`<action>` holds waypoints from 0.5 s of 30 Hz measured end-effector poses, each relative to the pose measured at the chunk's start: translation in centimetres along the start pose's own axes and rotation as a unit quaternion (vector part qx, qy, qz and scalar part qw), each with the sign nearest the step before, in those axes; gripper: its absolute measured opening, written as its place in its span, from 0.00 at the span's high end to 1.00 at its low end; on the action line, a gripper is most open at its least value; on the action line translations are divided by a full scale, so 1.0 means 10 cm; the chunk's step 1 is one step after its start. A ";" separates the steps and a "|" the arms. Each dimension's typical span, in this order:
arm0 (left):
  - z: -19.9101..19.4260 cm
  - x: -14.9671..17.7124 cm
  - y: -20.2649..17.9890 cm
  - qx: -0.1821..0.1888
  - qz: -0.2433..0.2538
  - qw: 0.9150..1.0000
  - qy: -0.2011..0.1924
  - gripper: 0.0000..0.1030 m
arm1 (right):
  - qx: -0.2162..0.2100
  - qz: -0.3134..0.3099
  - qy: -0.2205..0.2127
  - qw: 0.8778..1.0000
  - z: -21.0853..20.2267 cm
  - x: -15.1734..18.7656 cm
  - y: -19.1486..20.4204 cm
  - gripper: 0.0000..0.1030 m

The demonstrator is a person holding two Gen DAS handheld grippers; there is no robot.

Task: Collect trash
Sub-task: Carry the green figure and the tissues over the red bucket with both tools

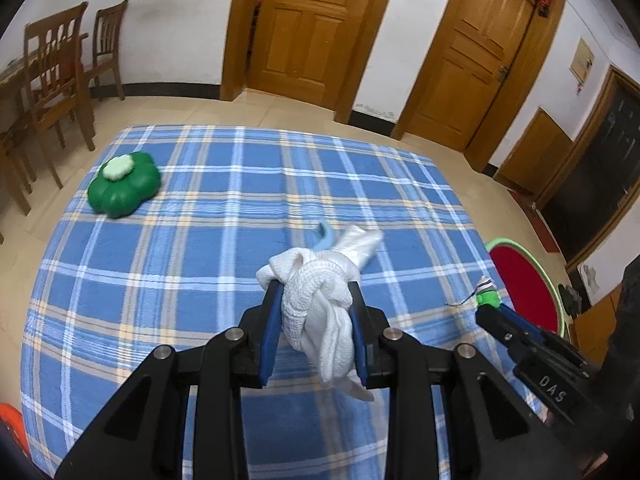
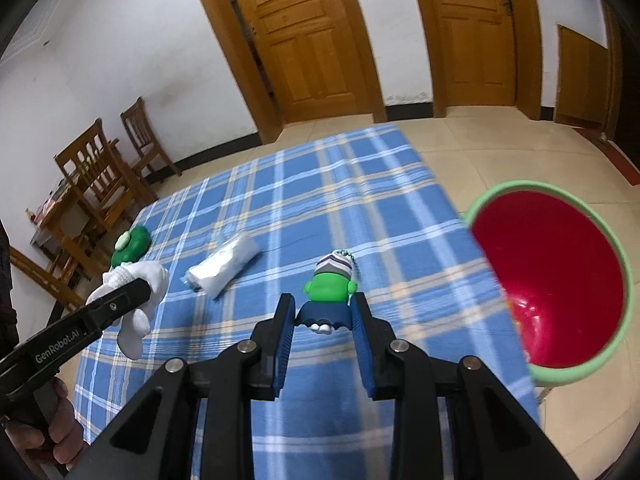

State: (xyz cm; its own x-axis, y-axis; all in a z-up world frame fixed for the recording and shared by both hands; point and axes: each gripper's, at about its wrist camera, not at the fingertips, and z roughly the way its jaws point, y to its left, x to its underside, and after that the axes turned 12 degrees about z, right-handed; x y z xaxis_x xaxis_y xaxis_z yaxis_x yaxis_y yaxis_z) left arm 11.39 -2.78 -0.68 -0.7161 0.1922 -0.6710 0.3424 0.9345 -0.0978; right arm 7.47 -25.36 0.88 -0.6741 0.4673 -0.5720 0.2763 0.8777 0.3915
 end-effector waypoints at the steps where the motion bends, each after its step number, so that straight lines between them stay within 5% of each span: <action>1: 0.00 -0.01 -0.06 0.002 0.006 1.000 0.001 0.70 | 0.002 0.003 -0.004 1.000 -0.03 -0.01 -0.04 0.70; 15: 0.12 -0.16 -0.95 0.048 0.087 0.995 0.015 0.70 | 0.031 0.082 -0.051 0.995 -0.47 -0.18 -0.93 0.70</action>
State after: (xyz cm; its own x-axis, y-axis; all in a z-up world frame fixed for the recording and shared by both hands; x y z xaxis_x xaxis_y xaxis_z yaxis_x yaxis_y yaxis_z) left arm 9.98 -12.32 0.46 -0.6580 0.3592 -0.6618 0.5187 0.8533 -0.0526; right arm 2.90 -34.86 1.65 -0.5446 0.6096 -0.5761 0.4202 0.7927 0.4416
